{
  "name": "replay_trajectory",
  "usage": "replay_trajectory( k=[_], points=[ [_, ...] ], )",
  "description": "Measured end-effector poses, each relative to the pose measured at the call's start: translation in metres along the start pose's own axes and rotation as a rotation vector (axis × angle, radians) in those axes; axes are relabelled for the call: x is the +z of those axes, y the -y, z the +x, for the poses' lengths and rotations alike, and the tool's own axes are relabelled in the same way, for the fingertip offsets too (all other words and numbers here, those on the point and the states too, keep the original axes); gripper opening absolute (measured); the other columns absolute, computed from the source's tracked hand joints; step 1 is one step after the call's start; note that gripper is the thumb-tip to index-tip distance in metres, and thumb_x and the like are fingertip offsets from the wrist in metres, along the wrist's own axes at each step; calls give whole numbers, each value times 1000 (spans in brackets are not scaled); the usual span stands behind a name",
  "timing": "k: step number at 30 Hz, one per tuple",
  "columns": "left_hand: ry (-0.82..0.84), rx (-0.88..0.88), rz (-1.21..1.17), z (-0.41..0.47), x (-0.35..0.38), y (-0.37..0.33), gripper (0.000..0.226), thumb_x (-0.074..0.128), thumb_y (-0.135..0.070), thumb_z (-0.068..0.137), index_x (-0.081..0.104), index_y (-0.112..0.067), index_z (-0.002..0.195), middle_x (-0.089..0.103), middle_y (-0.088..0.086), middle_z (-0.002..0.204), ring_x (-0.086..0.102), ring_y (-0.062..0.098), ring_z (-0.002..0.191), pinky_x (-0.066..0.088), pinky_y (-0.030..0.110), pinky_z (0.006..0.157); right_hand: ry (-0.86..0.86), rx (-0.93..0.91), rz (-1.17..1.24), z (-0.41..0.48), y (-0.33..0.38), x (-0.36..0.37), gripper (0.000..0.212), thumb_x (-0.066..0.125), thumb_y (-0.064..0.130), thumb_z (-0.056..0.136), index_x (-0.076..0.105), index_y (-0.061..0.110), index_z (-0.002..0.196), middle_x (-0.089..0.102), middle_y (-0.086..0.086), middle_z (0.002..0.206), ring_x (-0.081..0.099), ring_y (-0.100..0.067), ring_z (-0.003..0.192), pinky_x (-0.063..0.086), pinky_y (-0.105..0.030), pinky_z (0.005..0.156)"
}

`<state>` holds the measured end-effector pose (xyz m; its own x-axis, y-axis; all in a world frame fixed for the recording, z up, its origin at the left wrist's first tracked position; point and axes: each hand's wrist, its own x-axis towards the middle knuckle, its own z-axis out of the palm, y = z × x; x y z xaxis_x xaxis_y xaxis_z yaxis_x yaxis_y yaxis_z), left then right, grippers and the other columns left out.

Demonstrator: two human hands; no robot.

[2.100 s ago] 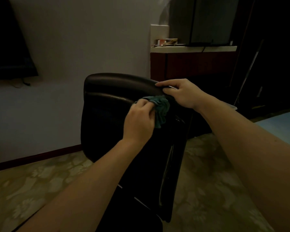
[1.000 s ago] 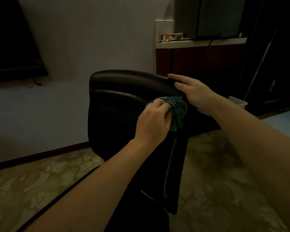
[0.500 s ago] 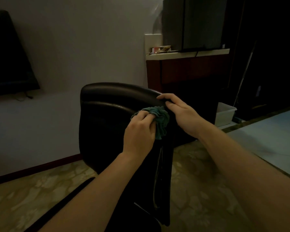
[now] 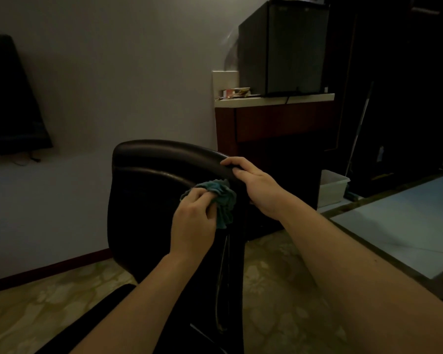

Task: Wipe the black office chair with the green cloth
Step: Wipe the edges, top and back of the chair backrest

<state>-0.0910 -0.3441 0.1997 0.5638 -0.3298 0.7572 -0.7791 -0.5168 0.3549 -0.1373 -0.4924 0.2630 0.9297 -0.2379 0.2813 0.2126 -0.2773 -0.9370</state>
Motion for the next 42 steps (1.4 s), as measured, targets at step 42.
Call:
replay_trajectory(
  k=[42],
  points=[
    [44,244,-38,-90,-34,9,20,59,-8,97,67,-4,115,62,7,120,64,24,102,55,33,87,-228,-41,115,-101,-51,35,38,52,34,98,47,36,136,64,5,120,62,-14,111,52,-42,97]
  ],
)
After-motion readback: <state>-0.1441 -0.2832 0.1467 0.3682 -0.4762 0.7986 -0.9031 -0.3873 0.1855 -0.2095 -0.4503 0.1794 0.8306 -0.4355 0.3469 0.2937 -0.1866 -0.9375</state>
